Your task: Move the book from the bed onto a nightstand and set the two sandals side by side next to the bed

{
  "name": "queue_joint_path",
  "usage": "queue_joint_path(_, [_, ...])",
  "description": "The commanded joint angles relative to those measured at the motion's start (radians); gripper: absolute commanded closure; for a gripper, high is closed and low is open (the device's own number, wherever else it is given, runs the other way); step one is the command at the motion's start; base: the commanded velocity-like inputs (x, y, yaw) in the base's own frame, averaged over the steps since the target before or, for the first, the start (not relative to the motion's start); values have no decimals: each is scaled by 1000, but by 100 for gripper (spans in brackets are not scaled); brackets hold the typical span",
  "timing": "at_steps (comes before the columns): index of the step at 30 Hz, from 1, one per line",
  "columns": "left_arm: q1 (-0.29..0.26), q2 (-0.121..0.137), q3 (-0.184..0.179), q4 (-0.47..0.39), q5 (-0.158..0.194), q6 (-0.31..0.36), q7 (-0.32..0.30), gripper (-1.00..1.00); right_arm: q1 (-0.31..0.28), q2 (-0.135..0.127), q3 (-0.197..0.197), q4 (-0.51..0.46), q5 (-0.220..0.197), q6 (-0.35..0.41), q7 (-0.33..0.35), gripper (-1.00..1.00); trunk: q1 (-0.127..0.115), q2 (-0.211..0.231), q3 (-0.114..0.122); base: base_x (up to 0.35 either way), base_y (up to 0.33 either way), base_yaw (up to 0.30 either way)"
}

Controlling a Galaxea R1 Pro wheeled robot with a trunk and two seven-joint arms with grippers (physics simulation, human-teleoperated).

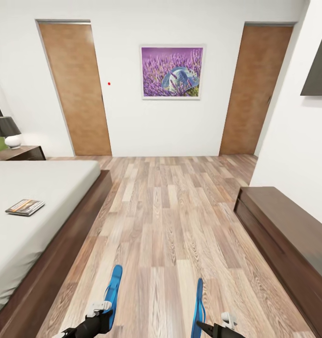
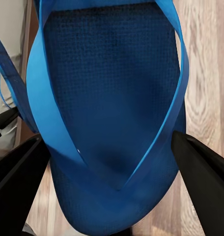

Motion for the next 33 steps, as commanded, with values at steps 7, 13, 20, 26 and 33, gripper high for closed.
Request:
queue_joint_path(7, [-1, 0, -5, 0, 6, -3, -2, 100, 0, 1, -8, 1, 0, -18, -6, 100, 0, 0, -1, 300, 0, 0])
queue_joint_path(13, [-1, -15, -5, 0, 3, -3, -2, 100, 0, 8, -7, 0, 0, -28, -255, 100, 0, 0, -1, 323, 0, 0])
queue_joint_path(20, [-1, -19, -4, 0, 4, -2, -2, 100, 0, 5, -8, 2, 0, -35, -329, 100, 0, 0, -1, 324, 0, 0])
queue_joint_path(26, [-1, -20, -6, 12, 1, -1, 17, 100, 0, 3, -8, 31, -1, -35, -335, 100, 0, 0, -1, 324, 0, 0])
queue_joint_path(33, [-1, -20, -7, 29, -95, -2, 37, 100, 0, 1, -8, 77, -1, -35, -326, 100, 0, 0, -1, 324, 0, 0])
